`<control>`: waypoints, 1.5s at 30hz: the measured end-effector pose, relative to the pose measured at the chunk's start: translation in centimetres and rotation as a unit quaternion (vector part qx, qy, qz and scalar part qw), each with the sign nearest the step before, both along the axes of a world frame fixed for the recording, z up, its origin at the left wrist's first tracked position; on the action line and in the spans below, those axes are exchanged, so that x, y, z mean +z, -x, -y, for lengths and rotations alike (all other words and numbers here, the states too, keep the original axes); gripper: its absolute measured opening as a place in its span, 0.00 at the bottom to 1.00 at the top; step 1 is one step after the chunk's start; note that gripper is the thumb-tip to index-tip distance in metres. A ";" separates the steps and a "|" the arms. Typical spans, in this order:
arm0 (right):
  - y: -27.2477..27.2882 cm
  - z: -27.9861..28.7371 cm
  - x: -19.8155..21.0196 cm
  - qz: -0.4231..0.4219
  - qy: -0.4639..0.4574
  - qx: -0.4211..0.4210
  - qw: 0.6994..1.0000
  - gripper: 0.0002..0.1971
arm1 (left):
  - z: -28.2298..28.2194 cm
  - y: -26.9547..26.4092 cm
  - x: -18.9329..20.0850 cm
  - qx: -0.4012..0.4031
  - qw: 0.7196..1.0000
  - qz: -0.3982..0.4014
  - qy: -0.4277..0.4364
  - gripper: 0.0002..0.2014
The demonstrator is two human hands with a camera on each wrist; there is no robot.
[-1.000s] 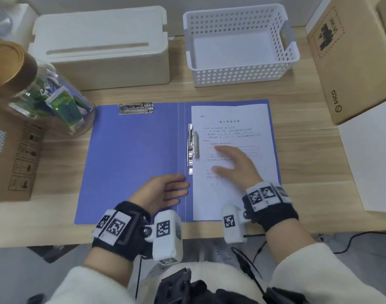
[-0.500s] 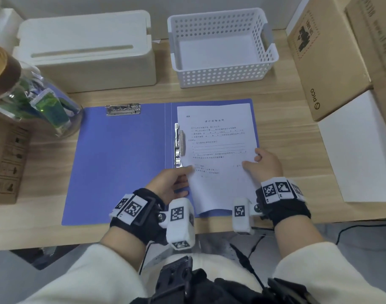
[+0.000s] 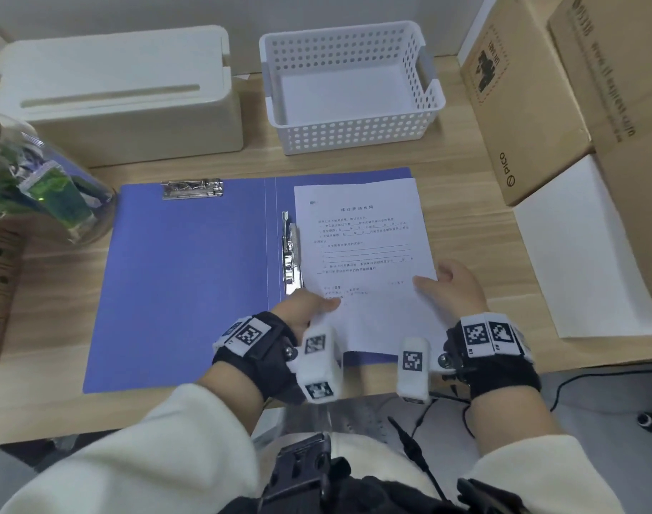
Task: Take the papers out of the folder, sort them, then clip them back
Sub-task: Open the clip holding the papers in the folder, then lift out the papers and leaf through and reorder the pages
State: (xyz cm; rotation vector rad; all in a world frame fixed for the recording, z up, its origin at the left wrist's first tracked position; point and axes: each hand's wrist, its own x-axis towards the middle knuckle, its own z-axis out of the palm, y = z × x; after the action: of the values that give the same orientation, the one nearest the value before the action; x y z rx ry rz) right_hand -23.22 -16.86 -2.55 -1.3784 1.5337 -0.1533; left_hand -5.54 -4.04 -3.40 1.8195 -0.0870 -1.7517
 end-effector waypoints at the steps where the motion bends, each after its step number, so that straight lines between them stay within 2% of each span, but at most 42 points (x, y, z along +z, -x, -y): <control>1: 0.3 0.0 -0.1 -0.004 -0.011 0.005 1.000 0.19 | 0.0 0.0 0.0 -0.019 1.000 -0.006 0.002 0.20; 3: 0.8 0.0 0.2 0.001 -0.016 0.006 1.000 0.16 | 0.1 0.2 0.1 -0.038 0.999 0.006 0.017 0.22; 6: 1.5 -0.1 1.5 0.023 0.045 -0.018 0.999 0.09 | 0.7 1.1 -0.1 -0.014 0.998 -0.016 0.056 0.18; 8: 1.9 -0.1 2.7 0.026 0.117 -0.026 0.992 0.09 | 1.3 1.8 0.2 -0.005 0.995 -0.035 0.091 0.17; 12: 1.8 0.2 4.4 0.053 0.216 -0.063 0.973 0.11 | 2.2 0.9 2.2 0.034 0.988 0.002 0.153 0.16; 15: 0.7 0.4 4.3 0.136 0.186 -0.120 0.966 0.09 | 1.0 -1.9 3.6 0.052 0.976 0.044 0.205 0.11; 17: -0.2 0.2 3.3 0.178 0.148 -0.114 0.966 0.08 | -0.6 -4.1 4.7 0.082 0.969 0.073 0.220 0.09; 18: -0.5 0.0 2.5 0.175 0.124 -0.080 0.974 0.10 | -1.5 -5.1 5.2 0.105 0.966 0.081 0.223 0.09; 20: -0.9 -0.8 0.0 0.107 0.087 0.076 0.988 0.18 | -3.3 -6.7 5.9 0.146 0.957 0.084 0.235 0.09; 21: -0.9 -1.4 -1.5 0.056 0.055 0.165 0.983 0.25 | -4.1 -7.2 6.2 0.164 0.953 0.080 0.240 0.09; 22: -0.9 -2.0 -2.9 0.017 0.033 0.240 0.970 0.38 | -4.6 -7.5 6.2 0.180 0.950 0.077 0.244 0.09; 23: -0.7 -2.2 -4.0 -0.009 0.029 0.295 0.955 0.49 | -5.0 -7.7 6.2 0.191 0.947 0.075 0.246 0.10; 24: -0.8 -2.1 -4.6 -0.024 0.031 0.325 0.945 0.54 | -5.3 -7.8 6.3 0.196 0.945 0.079 0.248 0.10; 26: -1.0 -1.6 -4.9 -0.049 0.034 0.336 0.940 0.50 | -5.5 -7.8 6.4 0.198 0.945 0.085 0.247 0.12; 29: -1.7 -0.4 -2.9 -0.025 0.050 0.288 0.956 0.31 | -5.6 -7.5 6.8 0.186 0.947 0.096 0.245 0.12; 31: -2.8 0.3 0.1 0.058 0.082 0.189 0.977 0.18 | -5.8 -7.6 6.7 0.181 0.946 0.106 0.246 0.11; 33: -4.3 0.2 4.1 0.171 0.056 0.094 0.979 0.14 | -6.0 -7.9 6.6 0.176 0.946 0.113 0.249 0.10; 36: -6.1 -0.4 7.9 0.271 0.037 0.078 0.959 0.03 | -6.1 -8.1 7.0 0.165 0.944 0.103 0.268 0.09; 40: -6.9 -0.7 8.7 0.261 0.099 0.049 0.959 0.10 | -6.3 -8.4 8.2 0.161 0.938 0.080 0.296 0.12; 42: -6.6 -0.7 8.7 0.258 0.094 0.048 0.960 0.10 | -6.5 -8.6 8.8 0.161 0.938 0.051 0.304 0.16; 45: -6.3 -0.6 8.3 0.264 0.080 0.047 0.960 0.10 | -7.0 -8.6 9.5 0.164 0.931 0.003 0.326 0.17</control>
State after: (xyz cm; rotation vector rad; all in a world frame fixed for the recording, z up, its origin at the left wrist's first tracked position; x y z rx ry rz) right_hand -16.91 -16.26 5.71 -1.3908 1.0243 -0.5502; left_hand 3.05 2.92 6.10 1.2625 -0.3105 -1.2748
